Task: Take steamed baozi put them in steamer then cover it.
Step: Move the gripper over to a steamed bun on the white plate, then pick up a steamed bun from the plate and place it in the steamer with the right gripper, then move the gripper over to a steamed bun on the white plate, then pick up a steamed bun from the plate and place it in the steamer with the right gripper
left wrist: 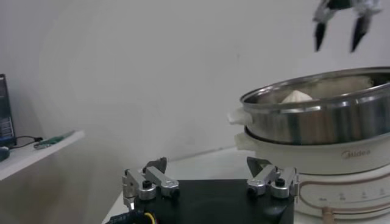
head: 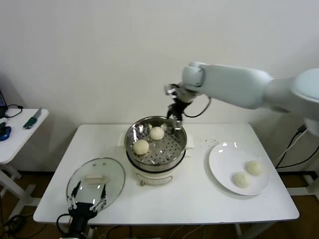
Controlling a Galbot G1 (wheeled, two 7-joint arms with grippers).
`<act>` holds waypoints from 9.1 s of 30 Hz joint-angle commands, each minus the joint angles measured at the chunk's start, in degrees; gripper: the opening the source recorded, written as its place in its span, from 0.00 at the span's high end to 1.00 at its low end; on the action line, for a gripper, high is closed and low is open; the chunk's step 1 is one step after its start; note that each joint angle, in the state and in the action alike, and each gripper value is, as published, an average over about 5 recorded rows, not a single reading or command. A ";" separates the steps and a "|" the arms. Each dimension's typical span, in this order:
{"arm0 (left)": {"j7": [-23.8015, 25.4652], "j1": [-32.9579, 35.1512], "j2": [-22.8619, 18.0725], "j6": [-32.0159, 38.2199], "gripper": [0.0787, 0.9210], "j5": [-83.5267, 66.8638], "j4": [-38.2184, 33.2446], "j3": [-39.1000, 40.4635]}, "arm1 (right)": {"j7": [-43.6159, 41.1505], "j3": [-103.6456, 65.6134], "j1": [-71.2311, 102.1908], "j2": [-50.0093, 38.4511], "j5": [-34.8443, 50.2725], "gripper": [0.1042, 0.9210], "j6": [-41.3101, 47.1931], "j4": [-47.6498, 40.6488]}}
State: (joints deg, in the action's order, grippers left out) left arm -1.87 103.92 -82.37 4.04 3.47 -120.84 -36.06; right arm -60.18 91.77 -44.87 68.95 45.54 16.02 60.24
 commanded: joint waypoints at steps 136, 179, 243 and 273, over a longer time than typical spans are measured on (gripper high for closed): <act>-0.85 0.73 -0.66 -2.65 0.12 3.04 0.56 0.06 | -10.93 -15.07 15.56 13.60 -58.30 0.13 -48.30 7.65; -0.51 -1.30 -0.62 -4.79 0.12 4.31 -2.52 1.44 | -7.01 -37.85 38.24 -43.66 -43.71 0.12 -11.83 3.86; -0.57 -1.67 -1.14 -4.84 0.12 5.10 -0.71 1.34 | -7.07 -33.37 31.01 -27.46 -41.53 0.33 -15.92 -14.50; 2.70 2.27 0.09 -4.51 0.12 2.57 -5.95 4.92 | 5.05 11.26 -7.27 2.14 15.34 0.31 0.32 2.07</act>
State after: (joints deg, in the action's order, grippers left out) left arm 0.32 105.01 -82.53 -0.33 6.55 -125.21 -31.47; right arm -58.26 92.99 -46.07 59.02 47.66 13.22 59.03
